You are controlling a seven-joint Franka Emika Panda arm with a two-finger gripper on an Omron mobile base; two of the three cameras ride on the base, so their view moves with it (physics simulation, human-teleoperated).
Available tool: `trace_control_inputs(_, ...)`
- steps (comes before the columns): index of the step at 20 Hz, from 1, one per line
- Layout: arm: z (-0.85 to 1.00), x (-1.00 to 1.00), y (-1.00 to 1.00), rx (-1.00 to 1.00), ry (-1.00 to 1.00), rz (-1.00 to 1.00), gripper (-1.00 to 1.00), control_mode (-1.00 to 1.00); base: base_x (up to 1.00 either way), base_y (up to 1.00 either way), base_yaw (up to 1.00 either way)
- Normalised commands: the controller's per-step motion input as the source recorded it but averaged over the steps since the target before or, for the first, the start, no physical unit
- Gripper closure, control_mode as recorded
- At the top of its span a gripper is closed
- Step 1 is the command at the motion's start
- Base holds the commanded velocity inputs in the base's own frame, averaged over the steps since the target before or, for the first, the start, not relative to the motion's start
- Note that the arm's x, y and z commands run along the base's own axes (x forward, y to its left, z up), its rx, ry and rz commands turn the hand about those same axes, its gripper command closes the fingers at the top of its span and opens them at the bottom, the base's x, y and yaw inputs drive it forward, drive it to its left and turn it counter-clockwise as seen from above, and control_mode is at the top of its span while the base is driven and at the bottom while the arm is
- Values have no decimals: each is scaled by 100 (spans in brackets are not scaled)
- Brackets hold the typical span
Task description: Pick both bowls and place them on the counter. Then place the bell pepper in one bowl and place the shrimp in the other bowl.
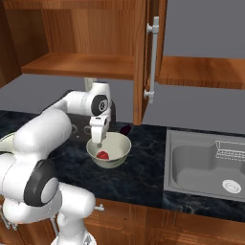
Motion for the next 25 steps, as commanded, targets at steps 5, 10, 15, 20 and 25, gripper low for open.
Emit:
trace_control_inputs(5,34,-85,69,-3,0,0,-100,-100,0,0,0)
trace_control_inputs(10,24,-79,87,-7,1,0,-100,-100,0,0,0)
trace_control_inputs(15,1,-32,71,-9,2,0,-100,-100,0,0,0)
trace_control_inputs(20,0,0,0,0,0,0,-100,-100,0,0,0)
trace_control_inputs(25,0,0,0,0,0,0,-100,-100,0,0,0)
